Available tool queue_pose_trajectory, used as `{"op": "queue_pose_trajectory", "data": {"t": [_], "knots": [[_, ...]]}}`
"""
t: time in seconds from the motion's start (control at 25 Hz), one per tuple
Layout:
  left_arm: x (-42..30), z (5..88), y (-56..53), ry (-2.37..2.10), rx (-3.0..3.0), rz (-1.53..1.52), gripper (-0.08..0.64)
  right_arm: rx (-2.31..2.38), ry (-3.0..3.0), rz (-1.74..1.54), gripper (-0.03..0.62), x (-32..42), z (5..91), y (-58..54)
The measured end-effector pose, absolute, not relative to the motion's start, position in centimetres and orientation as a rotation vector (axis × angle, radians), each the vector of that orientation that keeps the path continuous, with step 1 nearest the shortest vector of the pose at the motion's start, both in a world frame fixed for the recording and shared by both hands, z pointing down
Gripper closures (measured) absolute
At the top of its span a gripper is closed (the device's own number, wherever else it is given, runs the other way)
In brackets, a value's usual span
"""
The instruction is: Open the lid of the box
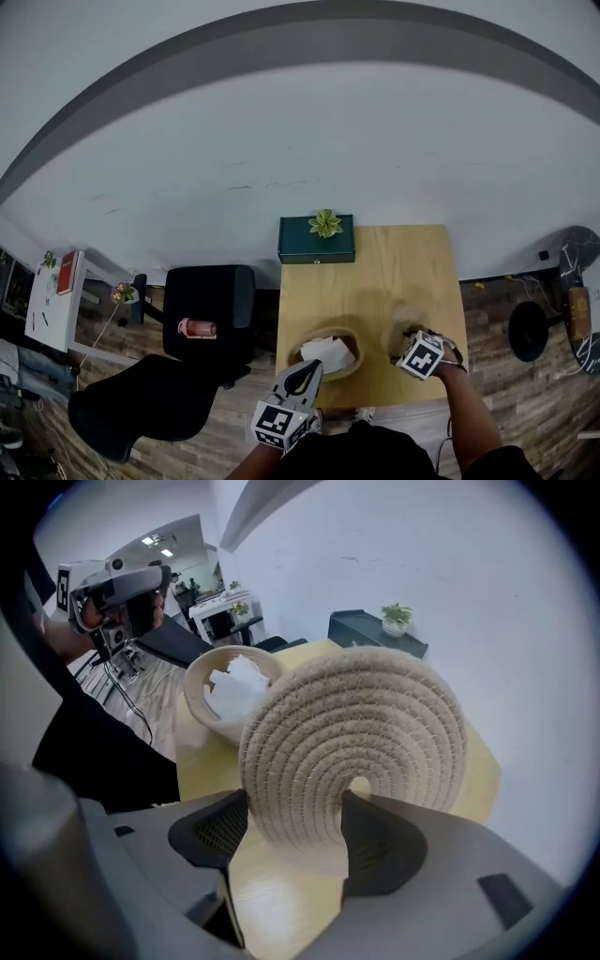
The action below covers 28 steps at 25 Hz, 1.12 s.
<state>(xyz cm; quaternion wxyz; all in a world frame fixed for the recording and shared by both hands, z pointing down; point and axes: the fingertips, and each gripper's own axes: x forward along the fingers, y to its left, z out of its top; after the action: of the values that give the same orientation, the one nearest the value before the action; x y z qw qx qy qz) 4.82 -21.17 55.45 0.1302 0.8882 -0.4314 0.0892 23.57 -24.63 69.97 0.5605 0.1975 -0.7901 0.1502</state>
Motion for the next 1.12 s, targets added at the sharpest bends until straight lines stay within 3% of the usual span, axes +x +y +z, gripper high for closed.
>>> {"op": "queue_pose_trajectory", "data": {"t": [1.12], "knots": [[2.3, 55.8, -20.5, -1.393, 2.483, 0.293, 0.541, 0.329, -1.800, 0.374, 0.262, 23.1, 77.6, -26.1]]}}
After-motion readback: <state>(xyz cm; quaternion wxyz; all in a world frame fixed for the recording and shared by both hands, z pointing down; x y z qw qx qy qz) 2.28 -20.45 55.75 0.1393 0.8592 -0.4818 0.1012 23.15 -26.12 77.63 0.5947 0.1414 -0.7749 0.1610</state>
